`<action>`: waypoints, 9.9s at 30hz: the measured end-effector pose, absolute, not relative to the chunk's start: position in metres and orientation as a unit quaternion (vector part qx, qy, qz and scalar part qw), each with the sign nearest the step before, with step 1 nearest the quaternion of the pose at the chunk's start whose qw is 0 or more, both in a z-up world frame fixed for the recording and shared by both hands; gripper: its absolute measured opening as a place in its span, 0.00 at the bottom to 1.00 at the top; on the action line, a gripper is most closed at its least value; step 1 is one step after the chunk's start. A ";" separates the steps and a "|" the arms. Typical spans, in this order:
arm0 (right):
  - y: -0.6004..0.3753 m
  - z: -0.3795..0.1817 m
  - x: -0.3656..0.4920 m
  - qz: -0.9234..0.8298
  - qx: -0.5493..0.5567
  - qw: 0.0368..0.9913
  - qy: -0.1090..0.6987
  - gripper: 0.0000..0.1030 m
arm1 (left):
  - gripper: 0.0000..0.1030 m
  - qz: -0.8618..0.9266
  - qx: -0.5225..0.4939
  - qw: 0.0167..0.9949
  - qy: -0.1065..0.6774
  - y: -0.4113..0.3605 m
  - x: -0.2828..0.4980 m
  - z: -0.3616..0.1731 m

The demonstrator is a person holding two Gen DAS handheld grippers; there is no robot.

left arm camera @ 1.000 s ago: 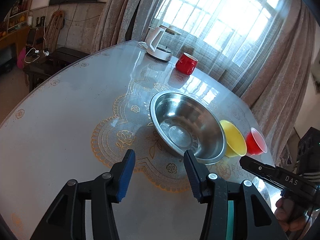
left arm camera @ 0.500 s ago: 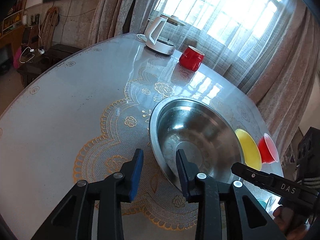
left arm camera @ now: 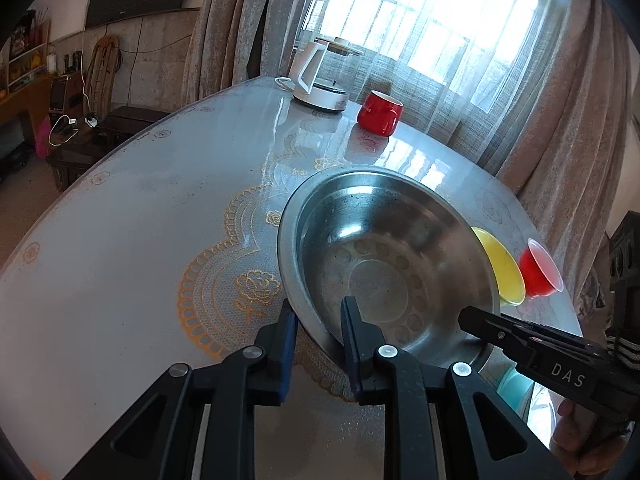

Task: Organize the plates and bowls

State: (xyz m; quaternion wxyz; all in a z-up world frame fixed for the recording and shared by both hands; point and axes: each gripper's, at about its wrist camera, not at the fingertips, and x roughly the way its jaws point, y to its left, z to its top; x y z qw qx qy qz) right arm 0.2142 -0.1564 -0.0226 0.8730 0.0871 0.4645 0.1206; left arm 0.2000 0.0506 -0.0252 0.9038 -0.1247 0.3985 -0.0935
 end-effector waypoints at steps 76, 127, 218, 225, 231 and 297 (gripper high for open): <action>-0.321 -0.021 0.207 0.031 0.276 0.866 0.415 0.24 | 0.30 -0.173 -0.077 0.884 0.428 -0.051 0.206 0.018; -0.230 0.012 0.189 0.150 0.181 0.883 0.406 0.11 | 0.16 -0.153 -0.104 0.898 0.400 -0.015 0.163 0.040; -0.143 -0.015 0.128 0.184 0.119 0.885 0.411 0.26 | 0.21 -0.057 -0.075 0.909 0.406 0.059 0.081 -0.006; -0.169 -0.011 0.123 0.168 0.156 0.888 0.398 0.28 | 0.21 -0.060 -0.063 0.912 0.400 0.051 0.076 -0.005; -0.189 -0.011 0.119 0.152 0.178 0.890 0.392 0.29 | 0.21 -0.063 -0.038 0.920 0.385 0.039 0.071 0.001; -0.461 -0.024 0.168 -0.023 0.336 0.879 0.338 0.26 | 0.27 -0.259 -0.011 0.851 0.456 -0.206 0.225 0.020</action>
